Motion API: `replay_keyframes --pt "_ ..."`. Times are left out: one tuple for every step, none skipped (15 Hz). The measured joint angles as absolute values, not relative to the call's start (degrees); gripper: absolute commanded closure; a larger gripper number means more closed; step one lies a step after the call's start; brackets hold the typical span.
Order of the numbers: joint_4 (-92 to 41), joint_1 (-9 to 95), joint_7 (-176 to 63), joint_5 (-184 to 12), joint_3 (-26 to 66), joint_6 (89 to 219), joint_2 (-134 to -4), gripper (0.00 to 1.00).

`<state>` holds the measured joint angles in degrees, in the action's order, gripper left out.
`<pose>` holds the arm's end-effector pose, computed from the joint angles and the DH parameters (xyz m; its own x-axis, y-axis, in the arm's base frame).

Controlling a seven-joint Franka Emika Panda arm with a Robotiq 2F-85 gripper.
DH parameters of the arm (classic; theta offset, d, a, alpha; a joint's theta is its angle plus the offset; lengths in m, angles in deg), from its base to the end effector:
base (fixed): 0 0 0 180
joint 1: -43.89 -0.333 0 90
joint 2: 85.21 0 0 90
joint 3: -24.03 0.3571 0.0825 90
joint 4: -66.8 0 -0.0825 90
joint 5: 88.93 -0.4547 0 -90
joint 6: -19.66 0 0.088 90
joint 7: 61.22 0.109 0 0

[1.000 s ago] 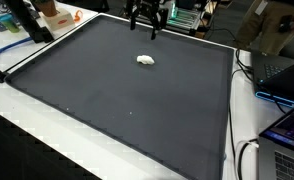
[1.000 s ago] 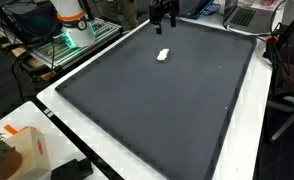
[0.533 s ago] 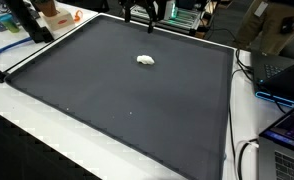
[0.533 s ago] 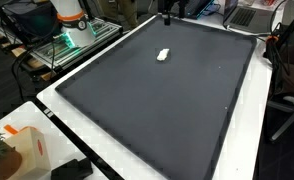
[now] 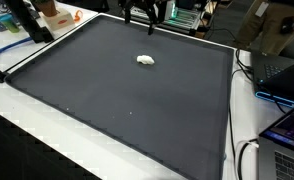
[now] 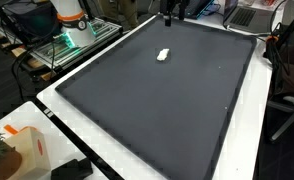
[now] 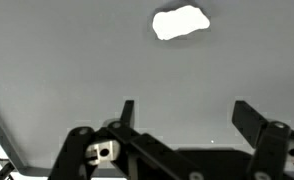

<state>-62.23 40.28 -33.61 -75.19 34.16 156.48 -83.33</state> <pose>0.5745 0.1377 0.3529 0.9851 -0.0656 0.1592 -0.0842 -0.9900 0.1131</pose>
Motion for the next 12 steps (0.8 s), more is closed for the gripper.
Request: replay_keyframes --pt "-61.3 40.0 -34.7 -75.5 34.1 155.7 -82.5 0.0" --pt "-60.3 39.8 -35.9 -75.9 34.1 154.6 -81.5 0.0" --pt "-59.1 39.5 -37.3 -76.4 34.0 152.9 -80.3 0.0" --pt "-57.9 39.3 -38.6 -76.9 33.9 150.9 -79.2 0.0" --pt "-56.7 39.1 -39.5 -77.2 33.7 148.9 -78.0 0.0" --pt "-55.6 38.9 -40.4 -77.4 33.5 147.0 -76.9 0.0" --pt "-54.6 38.8 -41.2 -77.5 33.3 145.5 -75.9 0.0" --pt "-53.7 38.7 -42.0 -77.9 33.1 144.6 -75.0 0.0" --pt "-52.9 38.6 -42.8 -78.7 33.0 144.0 -74.2 0.0" --pt "-52.1 38.6 -43.6 -79.4 32.9 143.2 -73.5 0.0" --pt "-51.4 38.6 -44.2 -79.9 32.7 142.3 -73.0 0.0" --pt "-50.9 38.6 -44.5 -80.1 32.6 141.7 -72.6 0.0"
